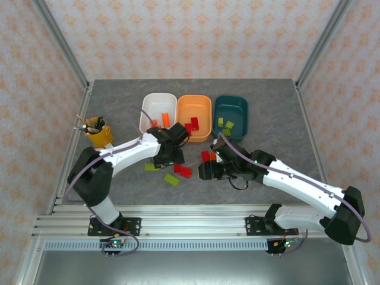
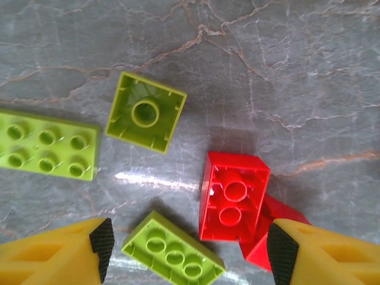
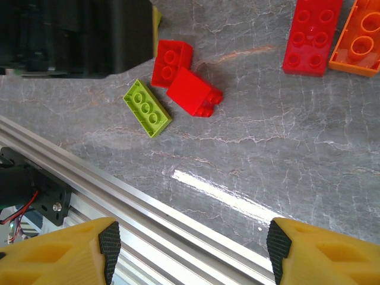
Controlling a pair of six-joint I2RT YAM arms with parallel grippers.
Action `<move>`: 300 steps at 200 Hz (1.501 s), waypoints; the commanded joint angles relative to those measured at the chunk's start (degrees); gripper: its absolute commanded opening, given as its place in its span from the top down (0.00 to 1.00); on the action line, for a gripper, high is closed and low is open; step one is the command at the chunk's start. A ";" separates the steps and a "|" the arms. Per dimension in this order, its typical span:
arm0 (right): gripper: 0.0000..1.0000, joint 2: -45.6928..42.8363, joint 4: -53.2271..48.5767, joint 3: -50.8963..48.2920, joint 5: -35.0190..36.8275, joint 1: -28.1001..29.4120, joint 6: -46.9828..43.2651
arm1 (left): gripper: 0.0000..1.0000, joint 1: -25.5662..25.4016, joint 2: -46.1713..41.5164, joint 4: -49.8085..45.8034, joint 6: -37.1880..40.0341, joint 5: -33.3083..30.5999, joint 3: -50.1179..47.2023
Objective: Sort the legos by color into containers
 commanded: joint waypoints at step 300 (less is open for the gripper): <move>0.32 -1.96 1.70 10.76 8.04 -14.50 10.21 | 0.69 2.38 16.31 -7.99 12.69 -1.70 34.68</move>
